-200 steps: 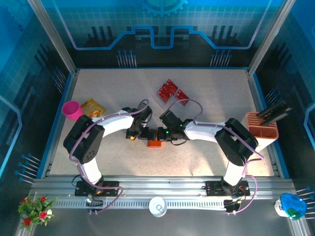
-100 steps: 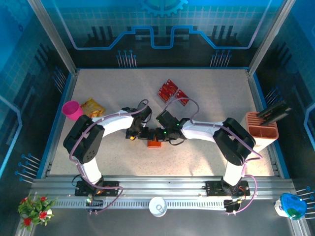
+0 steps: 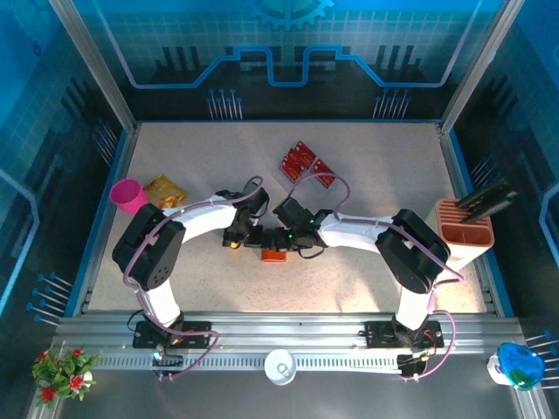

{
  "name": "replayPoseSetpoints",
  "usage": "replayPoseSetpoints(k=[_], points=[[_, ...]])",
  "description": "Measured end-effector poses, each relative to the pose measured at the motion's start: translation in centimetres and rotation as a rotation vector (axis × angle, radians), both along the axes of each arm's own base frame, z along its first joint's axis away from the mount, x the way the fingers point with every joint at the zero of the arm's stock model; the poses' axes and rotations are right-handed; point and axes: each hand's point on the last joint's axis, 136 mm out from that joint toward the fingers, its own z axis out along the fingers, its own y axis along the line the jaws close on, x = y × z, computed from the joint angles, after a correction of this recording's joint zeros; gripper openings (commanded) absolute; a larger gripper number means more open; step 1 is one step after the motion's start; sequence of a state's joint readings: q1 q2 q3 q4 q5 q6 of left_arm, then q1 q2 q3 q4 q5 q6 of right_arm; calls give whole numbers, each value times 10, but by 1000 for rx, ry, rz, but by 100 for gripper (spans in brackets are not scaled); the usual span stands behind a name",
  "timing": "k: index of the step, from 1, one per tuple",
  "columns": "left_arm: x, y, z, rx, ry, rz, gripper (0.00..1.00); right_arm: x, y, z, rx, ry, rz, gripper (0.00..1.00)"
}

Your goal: Put the credit cards into the card holder

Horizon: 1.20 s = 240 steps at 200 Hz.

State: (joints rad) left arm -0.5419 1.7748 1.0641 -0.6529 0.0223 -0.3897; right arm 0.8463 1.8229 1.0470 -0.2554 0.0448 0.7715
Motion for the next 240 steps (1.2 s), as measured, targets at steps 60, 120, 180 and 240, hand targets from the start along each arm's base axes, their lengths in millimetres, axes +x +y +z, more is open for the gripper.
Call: replayPoseSetpoints(k=[60,120,180,240], points=[[10,5,9,-70,34,63,99,-1,7,1,22,-17,8,0],[33,-1,24,-131,0,97,99,-3,13,1,33,-25,20,0],[27,1,13,-118,33,105,99,-4,14,4,43,-25,22,17],[27,0,13,-127,34,108,99,-25,9,24,85,64,95,45]])
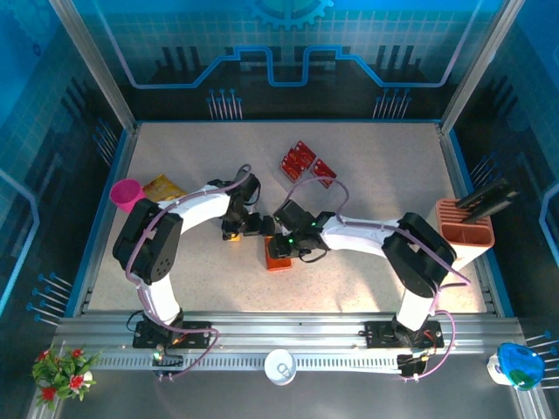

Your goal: Put the credit cards into the card holder

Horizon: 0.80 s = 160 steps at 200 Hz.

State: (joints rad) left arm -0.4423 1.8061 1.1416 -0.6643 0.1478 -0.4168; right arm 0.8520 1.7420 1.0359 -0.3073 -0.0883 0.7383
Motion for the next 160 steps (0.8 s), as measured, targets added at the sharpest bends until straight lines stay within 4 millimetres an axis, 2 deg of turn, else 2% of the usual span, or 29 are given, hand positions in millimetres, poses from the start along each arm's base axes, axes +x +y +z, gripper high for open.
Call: replayPoseSetpoints(k=[14,52,70,99,128,138,160], points=[[0,0,0,-2,1,0,99,3,-8,16,17,-7,-12,49],[0,-1,0,-5,2,3,99,30,-35,81,128,-116,-102,59],[0,-1,2,-8,0,3,99,35,-51,100,158,-163,-141,63],[3,-3,12,-23,-31,2,99,33,-81,107,155,-214,-201,70],[11,-5,33,-56,-101,4,99,27,-111,106,131,-262,-269,89],[14,-6,42,-70,-132,7,99,26,-121,106,124,-274,-309,100],[25,-5,64,-104,-214,17,99,26,-145,112,96,-330,-380,100]])
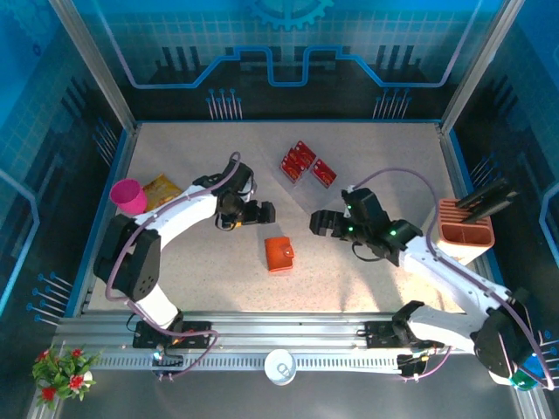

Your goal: Put the credit cards into the card holder

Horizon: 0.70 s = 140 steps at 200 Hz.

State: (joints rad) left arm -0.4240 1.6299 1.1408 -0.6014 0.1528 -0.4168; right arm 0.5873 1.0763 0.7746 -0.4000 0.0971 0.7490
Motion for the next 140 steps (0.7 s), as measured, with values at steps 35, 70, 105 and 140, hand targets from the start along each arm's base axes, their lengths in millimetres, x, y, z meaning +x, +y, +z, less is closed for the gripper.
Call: replayPoseSetpoints(k=[35,70,105,140], points=[[14,10,37,-36,-169,40,99,2,-40,17,-77,-87,-141,100],[28,29,68,-19,-312,99,99,14,-82,15,-176,-129,-259,100],[36,59,92,61,-515,144,99,34,-118,-15,-335,-73,-327,100],[37,98,84,237,-668,190,99,49,-149,-39,-482,-25,-329,100]])
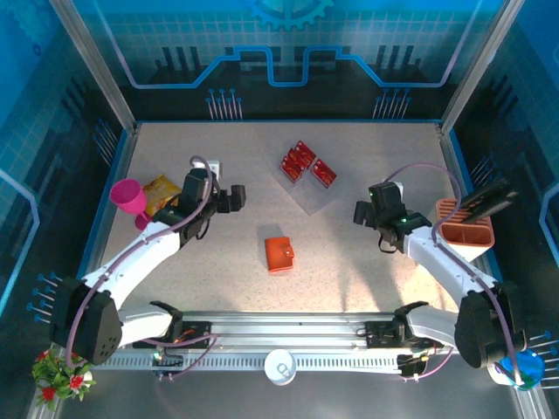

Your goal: Put the credit cards into the card holder

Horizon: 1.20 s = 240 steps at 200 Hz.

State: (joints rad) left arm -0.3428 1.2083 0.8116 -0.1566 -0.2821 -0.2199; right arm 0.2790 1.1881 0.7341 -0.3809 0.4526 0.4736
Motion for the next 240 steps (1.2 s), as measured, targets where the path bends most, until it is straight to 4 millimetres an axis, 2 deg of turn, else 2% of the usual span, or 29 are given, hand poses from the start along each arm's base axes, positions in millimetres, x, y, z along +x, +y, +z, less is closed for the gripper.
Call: replayPoseSetpoints(k=[26,41,62,85,107,120,149,164,190,240], points=[[5,47,-4,61,-66,126,99,15,-24,8,-43,-58,-23,100],[6,76,-9,77,-107,203,99,20,-35,6,-64,-76,-34,100],[5,95,-24,100,-121,244,99,26,-43,-7,-93,-75,-21,100],[10,99,-49,123,-120,242,99,33,-39,-22,-108,-86,27,100],[15,107,-82,133,-86,250,99,44,-34,-28,-124,-153,81,100],[20,108,-93,142,-74,234,99,48,-30,-31,-135,-217,115,100],[35,106,-92,105,-138,189,99,55,-22,-39,-145,-293,185,100],[35,107,-93,75,-172,166,99,63,-18,-37,-147,-355,209,100],[32,97,-100,41,-188,90,99,68,-13,-50,-142,-366,244,100],[36,88,-89,15,-246,43,99,76,-14,-36,-127,-439,252,100]])
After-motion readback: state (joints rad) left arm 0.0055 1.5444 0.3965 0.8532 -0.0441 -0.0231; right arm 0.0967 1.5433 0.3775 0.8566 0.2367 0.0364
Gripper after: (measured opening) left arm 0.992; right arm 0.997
